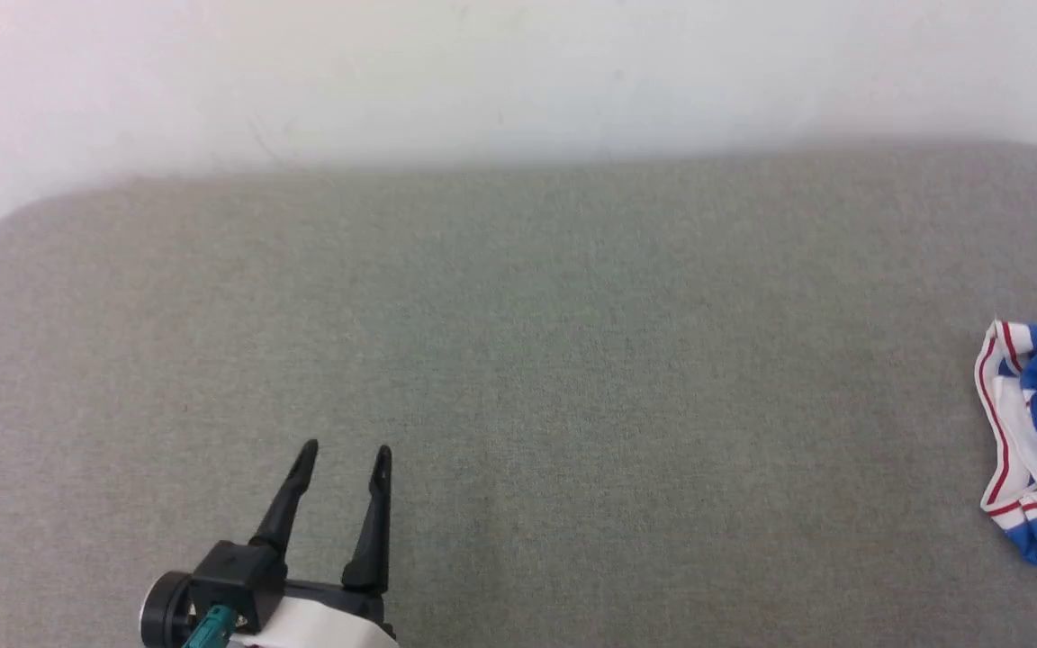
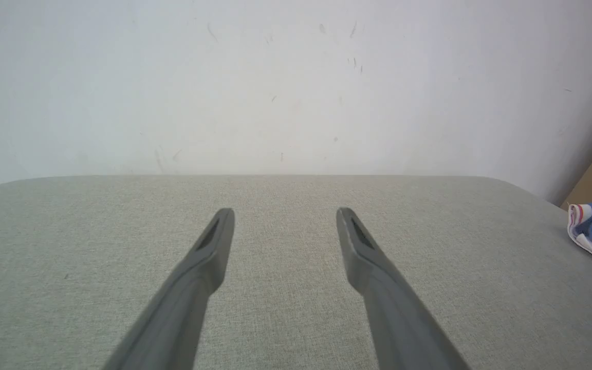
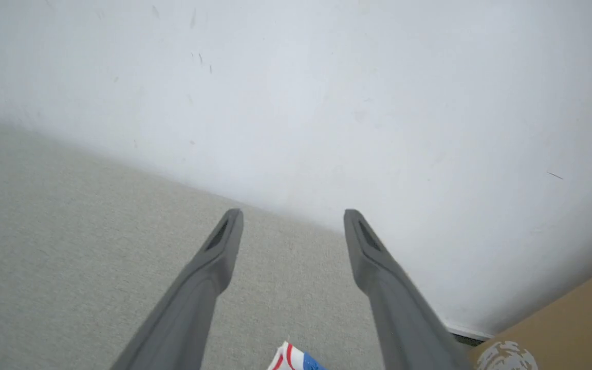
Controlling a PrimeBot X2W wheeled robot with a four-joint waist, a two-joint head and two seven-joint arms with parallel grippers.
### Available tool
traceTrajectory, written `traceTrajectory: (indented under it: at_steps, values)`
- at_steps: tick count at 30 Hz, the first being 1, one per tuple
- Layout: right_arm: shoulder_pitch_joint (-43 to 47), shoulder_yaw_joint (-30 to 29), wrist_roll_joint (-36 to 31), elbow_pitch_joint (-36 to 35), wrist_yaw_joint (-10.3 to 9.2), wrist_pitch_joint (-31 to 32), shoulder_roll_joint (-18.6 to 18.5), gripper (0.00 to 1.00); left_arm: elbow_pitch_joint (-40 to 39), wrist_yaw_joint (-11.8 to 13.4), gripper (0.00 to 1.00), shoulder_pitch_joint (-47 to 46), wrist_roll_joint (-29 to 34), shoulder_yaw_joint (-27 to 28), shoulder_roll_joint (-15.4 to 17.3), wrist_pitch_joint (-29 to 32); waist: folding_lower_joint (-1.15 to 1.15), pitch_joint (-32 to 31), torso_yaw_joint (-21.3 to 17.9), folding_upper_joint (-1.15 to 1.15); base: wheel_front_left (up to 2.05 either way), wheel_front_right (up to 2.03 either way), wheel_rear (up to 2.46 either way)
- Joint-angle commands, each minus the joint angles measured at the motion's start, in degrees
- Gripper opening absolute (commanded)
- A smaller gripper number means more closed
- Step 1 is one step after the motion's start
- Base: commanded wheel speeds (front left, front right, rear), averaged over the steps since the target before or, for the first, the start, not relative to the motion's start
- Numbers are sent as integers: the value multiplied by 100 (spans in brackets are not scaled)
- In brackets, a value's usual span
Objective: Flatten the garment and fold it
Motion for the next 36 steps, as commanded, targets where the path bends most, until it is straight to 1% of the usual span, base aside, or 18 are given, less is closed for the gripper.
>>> traceTrajectory:
  at_steps: [1, 7, 10, 15, 20, 23, 26, 30, 36]
  values:
    - [127, -62, 13, -72, -11, -39, 108, 100, -2, 44, 100, 49, 7, 41, 54, 10, 2, -331, 168, 0, 0, 0, 0]
    - [1089, -786, -371, -885, -11, -181, 1026, 100, -91, 98, 100, 128, -21, 79, 135, 160, 2, -563, 317, 0, 0, 0, 0]
    - [1676, -1182, -743, -1318, -11, -276, 1557, 100, -116, 152, 100, 170, -28, 109, 163, 218, 2, -656, 381, 0, 0, 0, 0]
    - [2601, -1783, -1365, -2012, -11, -258, 2472, 100, -177, 233, 100, 210, -65, 162, 183, 275, 2, -748, 445, 0, 0, 0, 0]
    - [3305, -2063, -1932, -2418, -11, -270, 3086, 100, -174, 292, 100, 229, -67, 165, 202, 321, 2, -804, 486, 0, 0, 0, 0]
    - [3589, -2150, -2197, -2521, -11, -278, 3348, 100, -134, 355, 100, 263, -36, 158, 215, 376, 2, -836, 501, 0, 0, 0, 0]
    - [3797, -2090, -2386, -2536, -11, -295, 3490, 100, -92, 453, 100, 309, -12, 169, 212, 452, 2, -862, 514, 0, 0, 0, 0]
    - [3959, -2038, -2548, -2523, -11, -334, 3604, 100, -43, 483, 100, 328, 87, 87, 273, 591, 2, -874, 537, 0, 0, 0, 0]
    - [3978, -2051, -2586, -2560, -11, -334, 3681, 100, -37, 532, 100, 357, 127, 46, 319, 669, 2, -862, 539, 0, 0, 0, 0]
